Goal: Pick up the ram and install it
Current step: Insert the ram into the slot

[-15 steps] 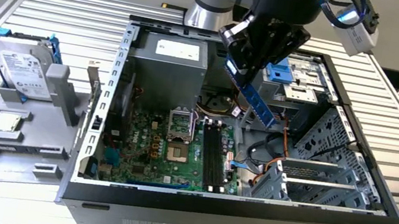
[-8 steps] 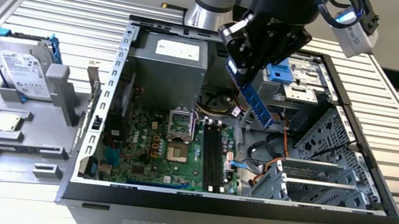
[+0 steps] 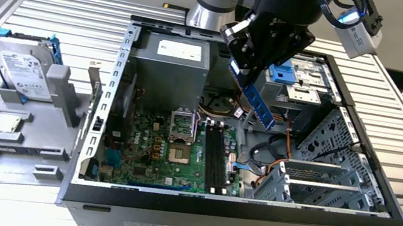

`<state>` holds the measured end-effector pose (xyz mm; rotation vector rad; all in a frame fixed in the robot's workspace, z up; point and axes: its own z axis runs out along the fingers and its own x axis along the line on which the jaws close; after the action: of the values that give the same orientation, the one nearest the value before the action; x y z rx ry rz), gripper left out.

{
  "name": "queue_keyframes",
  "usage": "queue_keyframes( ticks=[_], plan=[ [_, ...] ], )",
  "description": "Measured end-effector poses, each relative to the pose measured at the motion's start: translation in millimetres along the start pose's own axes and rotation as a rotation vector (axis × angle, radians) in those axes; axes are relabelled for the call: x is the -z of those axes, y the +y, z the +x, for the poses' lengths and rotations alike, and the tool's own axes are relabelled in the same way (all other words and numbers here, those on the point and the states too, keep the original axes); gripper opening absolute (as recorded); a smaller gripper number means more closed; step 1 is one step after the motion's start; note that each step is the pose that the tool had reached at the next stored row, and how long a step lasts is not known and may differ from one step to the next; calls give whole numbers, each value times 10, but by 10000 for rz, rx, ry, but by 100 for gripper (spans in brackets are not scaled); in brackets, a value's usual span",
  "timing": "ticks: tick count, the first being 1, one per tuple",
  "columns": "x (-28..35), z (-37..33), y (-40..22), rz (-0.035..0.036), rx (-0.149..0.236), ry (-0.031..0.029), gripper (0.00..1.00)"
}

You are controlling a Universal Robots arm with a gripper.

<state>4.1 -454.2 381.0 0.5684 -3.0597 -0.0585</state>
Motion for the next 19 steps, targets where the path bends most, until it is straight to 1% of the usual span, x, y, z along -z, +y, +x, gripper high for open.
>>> queue_keyframes(
  ticks=[5, 8, 12, 15, 17, 19],
  plan=[
    [-2, 0, 0, -1, -59, -2, 0],
    [-13, -2, -1, -11, -467, -20, 0],
    [-34, -2, -2, -27, -1205, -51, 0],
    [-60, -4, -4, -35, -1634, -69, 0],
    [-86, -11, -8, -39, -1848, -78, 0],
    [-118, -33, -17, -44, -1979, -84, 0]
  ],
)
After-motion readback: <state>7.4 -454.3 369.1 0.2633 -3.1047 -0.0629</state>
